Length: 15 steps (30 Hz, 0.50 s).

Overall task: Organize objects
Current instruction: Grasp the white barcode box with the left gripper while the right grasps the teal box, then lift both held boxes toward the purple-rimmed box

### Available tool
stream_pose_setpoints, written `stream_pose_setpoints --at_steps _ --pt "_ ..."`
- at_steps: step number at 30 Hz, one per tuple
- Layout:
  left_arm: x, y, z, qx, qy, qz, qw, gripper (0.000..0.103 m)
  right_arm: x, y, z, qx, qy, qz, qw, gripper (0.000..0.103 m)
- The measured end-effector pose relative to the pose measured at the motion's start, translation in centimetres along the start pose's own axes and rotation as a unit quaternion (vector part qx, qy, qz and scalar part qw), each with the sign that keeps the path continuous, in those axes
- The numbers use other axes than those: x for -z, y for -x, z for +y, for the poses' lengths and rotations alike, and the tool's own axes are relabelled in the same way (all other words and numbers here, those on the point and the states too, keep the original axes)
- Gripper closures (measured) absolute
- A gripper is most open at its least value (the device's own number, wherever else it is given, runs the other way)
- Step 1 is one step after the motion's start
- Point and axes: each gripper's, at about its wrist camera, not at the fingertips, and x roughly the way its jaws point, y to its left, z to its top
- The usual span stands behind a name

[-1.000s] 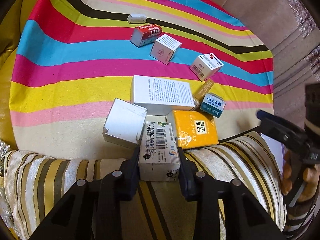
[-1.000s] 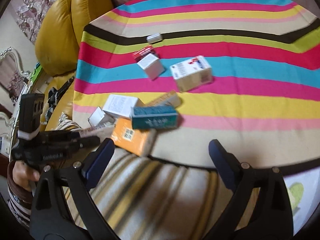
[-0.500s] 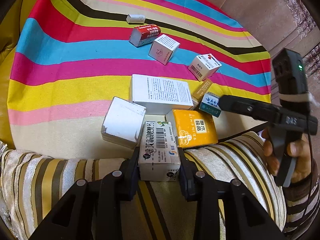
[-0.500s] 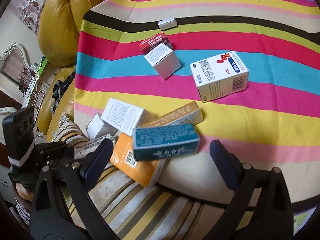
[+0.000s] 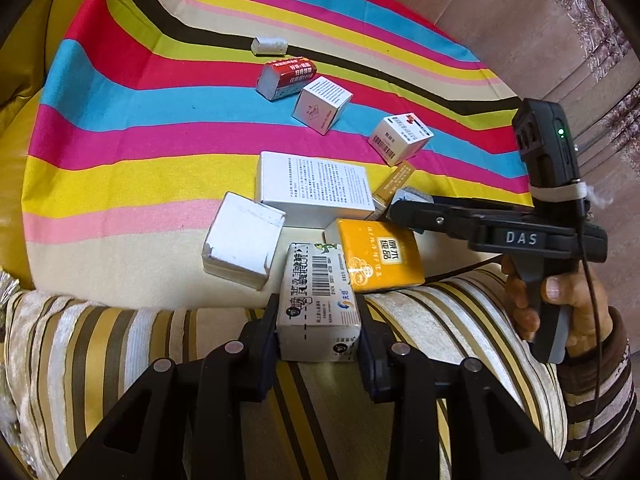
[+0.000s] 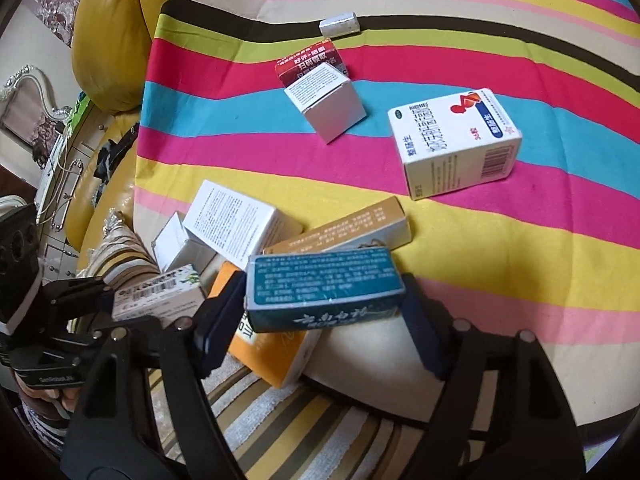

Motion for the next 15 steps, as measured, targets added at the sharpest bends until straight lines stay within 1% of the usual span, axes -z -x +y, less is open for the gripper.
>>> stream_pose_setpoints --at_steps 2,7,11,15 --pt "0.3 0.4 -0.2 -0.004 -0.002 -0.004 1.0 0.068 0.2 0.3 0.4 0.007 0.008 -0.007 1.0 0.025" --pt "1.1 1.6 -0.9 -0.009 -0.004 -0.021 0.9997 0.068 1.5 2.0 1.5 0.048 0.026 -0.027 0.998 0.025" --pt "1.6 2.1 -1.8 -0.011 -0.01 -0.028 0.9995 0.068 3.3 4.1 2.7 0.086 0.05 -0.044 0.994 0.025" --pt "1.8 2.3 -2.9 -0.005 -0.022 -0.027 0.9994 0.068 5.2 5.9 3.1 0.113 0.058 -0.056 0.99 0.025"
